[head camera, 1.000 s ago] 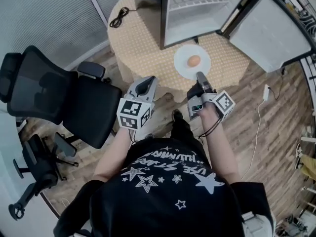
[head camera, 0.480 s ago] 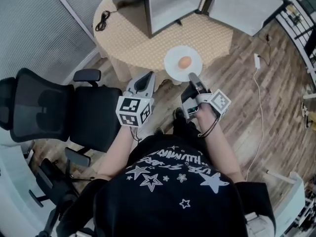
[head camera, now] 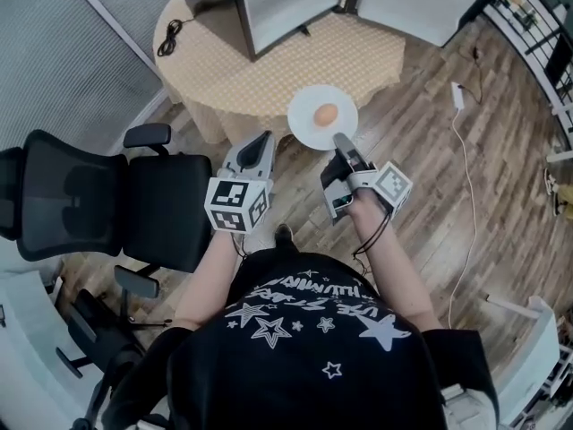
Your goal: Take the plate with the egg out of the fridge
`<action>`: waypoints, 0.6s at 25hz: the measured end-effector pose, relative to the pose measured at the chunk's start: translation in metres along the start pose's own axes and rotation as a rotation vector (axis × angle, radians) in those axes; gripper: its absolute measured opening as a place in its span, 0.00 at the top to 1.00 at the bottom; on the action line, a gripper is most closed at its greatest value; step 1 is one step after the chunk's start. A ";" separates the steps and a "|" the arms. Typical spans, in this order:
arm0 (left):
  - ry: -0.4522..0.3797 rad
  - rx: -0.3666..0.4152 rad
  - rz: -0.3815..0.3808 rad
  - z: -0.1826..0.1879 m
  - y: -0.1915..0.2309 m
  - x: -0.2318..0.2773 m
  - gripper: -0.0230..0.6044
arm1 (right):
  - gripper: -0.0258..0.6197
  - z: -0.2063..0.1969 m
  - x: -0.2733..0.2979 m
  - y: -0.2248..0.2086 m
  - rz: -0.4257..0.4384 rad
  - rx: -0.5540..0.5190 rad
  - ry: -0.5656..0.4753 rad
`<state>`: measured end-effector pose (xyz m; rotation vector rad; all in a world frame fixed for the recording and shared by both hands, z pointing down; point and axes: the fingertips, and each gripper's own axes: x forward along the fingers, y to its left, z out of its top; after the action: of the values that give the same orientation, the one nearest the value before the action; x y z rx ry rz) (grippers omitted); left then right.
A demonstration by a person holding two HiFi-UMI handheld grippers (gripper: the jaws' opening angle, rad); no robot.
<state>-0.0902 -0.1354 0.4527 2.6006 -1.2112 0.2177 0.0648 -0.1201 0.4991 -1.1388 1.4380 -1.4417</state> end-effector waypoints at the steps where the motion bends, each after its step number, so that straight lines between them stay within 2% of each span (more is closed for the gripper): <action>1: 0.005 -0.001 0.003 -0.003 -0.006 -0.003 0.95 | 0.90 -0.001 -0.008 -0.001 -0.003 0.005 0.004; 12: -0.018 0.012 0.045 -0.013 -0.075 -0.042 0.95 | 0.90 0.003 -0.099 0.000 0.002 0.013 0.036; 15: -0.022 0.054 0.061 -0.017 -0.097 -0.060 0.95 | 0.90 0.002 -0.124 0.001 0.011 0.007 0.046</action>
<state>-0.0542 -0.0266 0.4375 2.6207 -1.3117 0.2378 0.1020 -0.0021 0.4905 -1.0984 1.4678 -1.4731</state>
